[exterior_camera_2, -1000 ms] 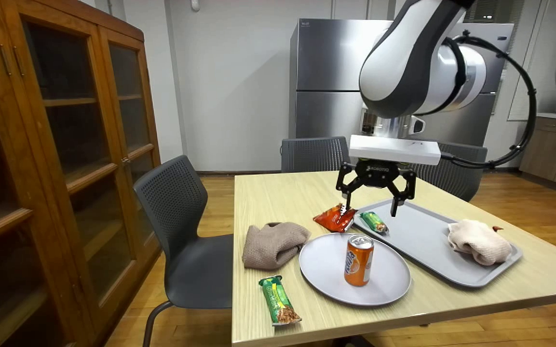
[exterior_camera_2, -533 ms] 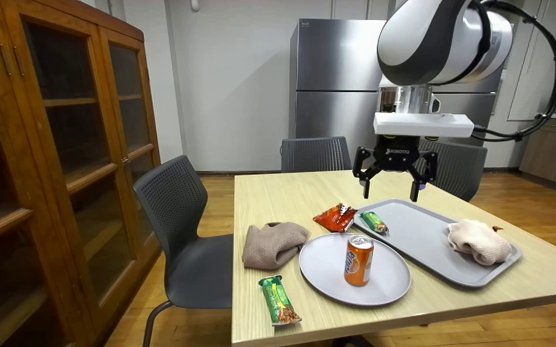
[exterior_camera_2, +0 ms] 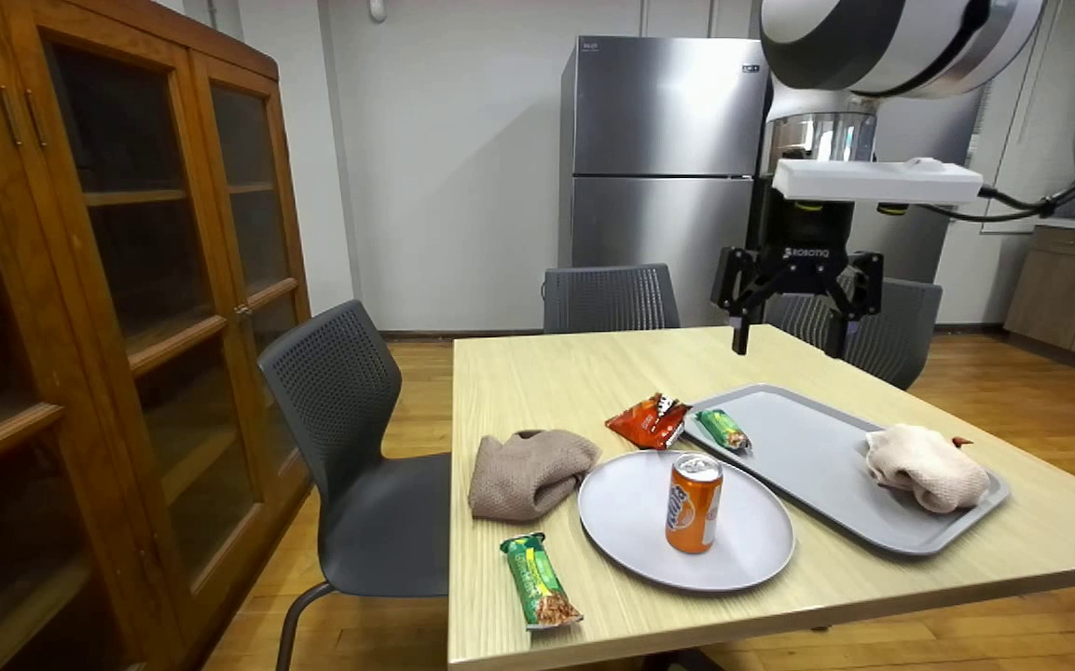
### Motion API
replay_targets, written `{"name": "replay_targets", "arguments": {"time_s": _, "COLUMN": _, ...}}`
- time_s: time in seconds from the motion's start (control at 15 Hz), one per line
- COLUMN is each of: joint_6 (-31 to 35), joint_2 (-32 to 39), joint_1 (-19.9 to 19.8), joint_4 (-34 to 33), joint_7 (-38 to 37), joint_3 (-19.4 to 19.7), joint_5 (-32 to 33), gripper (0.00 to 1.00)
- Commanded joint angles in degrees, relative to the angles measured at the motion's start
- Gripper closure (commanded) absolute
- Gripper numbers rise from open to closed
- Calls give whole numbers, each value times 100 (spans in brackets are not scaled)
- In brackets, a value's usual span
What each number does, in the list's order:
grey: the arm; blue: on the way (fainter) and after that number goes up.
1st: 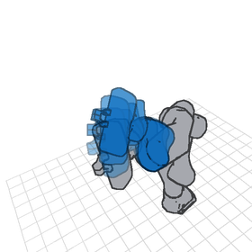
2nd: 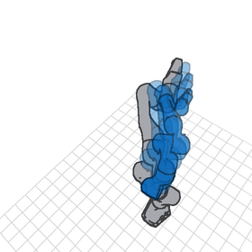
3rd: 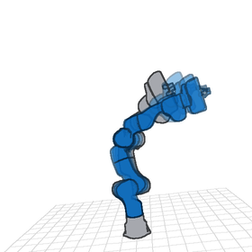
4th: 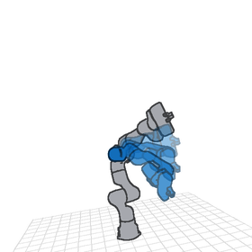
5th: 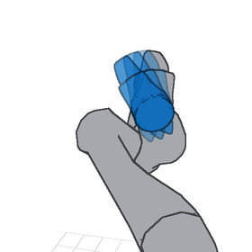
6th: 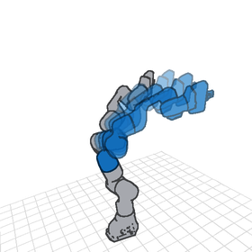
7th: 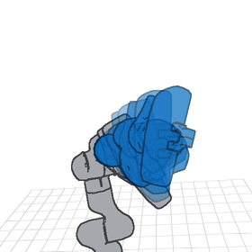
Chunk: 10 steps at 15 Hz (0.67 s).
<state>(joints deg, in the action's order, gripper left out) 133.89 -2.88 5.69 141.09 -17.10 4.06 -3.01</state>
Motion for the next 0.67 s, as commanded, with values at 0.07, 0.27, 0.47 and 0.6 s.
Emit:
{"name": "replay_targets", "arguments": {"time_s": 0.07, "joint_6": -556, "joint_2": -425, "joint_1": -252, "joint_4": 59, "joint_7": 485, "joint_3": -149, "joint_5": -131, "gripper": 0}}
{"name": "replay_targets", "arguments": {"time_s": 0.27, "joint_6": -398, "joint_2": -253, "joint_1": -277, "joint_4": -7, "joint_7": 310, "joint_3": -185, "joint_5": -31, "gripper": 0}}
{"name": "replay_targets", "arguments": {"time_s": 0.47, "joint_6": -412, "joint_2": -260, "joint_1": -283, "joint_4": -6, "joint_7": 320, "joint_3": -194, "joint_5": -31, "gripper": 0}}
{"name": "replay_targets", "arguments": {"time_s": 0.6, "joint_6": -413, "joint_2": -260, "joint_1": -284, "joint_4": -6, "joint_7": 321, "joint_3": -200, "joint_5": -31, "gripper": 0}}
